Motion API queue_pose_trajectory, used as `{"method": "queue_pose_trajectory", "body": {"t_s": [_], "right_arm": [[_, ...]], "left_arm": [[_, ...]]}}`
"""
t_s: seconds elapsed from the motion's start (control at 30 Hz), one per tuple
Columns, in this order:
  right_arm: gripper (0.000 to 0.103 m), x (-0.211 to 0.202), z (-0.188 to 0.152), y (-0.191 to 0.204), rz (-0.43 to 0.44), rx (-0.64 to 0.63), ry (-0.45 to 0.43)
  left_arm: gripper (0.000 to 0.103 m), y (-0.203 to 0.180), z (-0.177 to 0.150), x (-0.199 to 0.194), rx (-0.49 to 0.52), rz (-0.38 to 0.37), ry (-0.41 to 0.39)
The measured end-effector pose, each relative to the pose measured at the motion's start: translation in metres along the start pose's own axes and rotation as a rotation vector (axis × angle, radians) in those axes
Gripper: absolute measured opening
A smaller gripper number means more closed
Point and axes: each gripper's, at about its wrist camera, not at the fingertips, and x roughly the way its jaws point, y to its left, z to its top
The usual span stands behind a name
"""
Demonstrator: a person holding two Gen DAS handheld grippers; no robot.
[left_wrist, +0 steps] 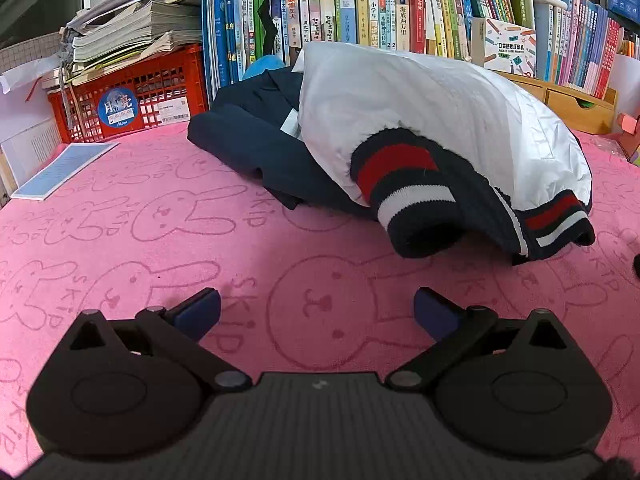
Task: Fold clothes
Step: 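Approach the crumpled navy-and-white jacket with both grippers open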
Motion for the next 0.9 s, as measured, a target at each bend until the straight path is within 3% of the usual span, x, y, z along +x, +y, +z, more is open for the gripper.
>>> {"method": "queue_pose_trajectory", "body": {"t_s": [0.07, 0.17, 0.33, 0.47, 0.6, 0.83, 0.9], "right_arm": [[0.103, 0.003, 0.001, 0.002, -0.128, 0.005, 0.023], [0.103, 0.014, 0.000, 0.002, -0.192, 0.005, 0.092], [0.103, -0.001, -0.004, -0.013, 0.010, 0.062, 0.006], [0.103, 0.016, 0.005, -0.029, 0.174, 0.161, 0.121], [0.103, 0.040, 0.016, -0.023, 0.164, 0.137, 0.218], [0.103, 0.086, 0.018, -0.007, 0.064, -0.001, 0.258], [0.103, 0.099, 0.021, -0.015, 0.049, 0.024, 0.266]], "left_arm": [[0.103, 0.000, 0.000, 0.000, -0.001, 0.001, 0.001], [0.103, 0.001, -0.001, 0.000, -0.004, 0.004, 0.000], [0.103, 0.005, -0.001, 0.000, -0.026, 0.008, 0.001], [0.103, 0.008, -0.001, 0.000, -0.046, 0.011, 0.003], [0.103, 0.008, -0.001, 0.000, -0.048, 0.017, 0.000], [0.103, 0.006, -0.002, -0.001, -0.036, 0.033, -0.008], [0.103, 0.005, -0.002, -0.001, -0.032, 0.035, -0.005]]}}
